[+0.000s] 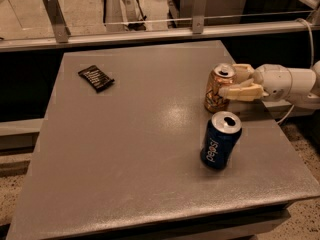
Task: Place orange can upright
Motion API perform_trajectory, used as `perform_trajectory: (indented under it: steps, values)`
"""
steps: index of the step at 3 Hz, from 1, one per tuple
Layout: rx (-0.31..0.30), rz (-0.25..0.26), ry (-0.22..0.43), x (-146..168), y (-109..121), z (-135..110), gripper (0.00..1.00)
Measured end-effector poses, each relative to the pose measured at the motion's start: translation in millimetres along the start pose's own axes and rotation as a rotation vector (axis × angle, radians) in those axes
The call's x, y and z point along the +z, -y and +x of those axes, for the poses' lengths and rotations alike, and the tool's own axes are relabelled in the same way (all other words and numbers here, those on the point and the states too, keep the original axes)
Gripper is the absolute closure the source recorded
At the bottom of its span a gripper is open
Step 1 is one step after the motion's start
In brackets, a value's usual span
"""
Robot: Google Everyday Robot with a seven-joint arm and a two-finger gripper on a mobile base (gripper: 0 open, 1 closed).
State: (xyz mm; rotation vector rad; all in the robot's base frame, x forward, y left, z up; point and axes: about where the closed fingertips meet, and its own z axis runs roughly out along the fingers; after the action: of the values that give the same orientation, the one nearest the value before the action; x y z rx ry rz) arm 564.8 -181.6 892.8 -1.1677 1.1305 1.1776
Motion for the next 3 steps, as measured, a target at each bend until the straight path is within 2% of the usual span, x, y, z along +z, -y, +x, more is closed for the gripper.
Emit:
perform_trajectory:
  steps: [1, 2, 3]
  values:
    - [-0.014, 0.007, -0.002, -7.0, -4.3, -1.9, 0.13]
    - [-0.021, 0.013, -0.012, -12.2, -7.9, -1.3, 0.00]
    - [-0.041, 0.015, -0.039, -17.8, -9.6, -5.3, 0.00]
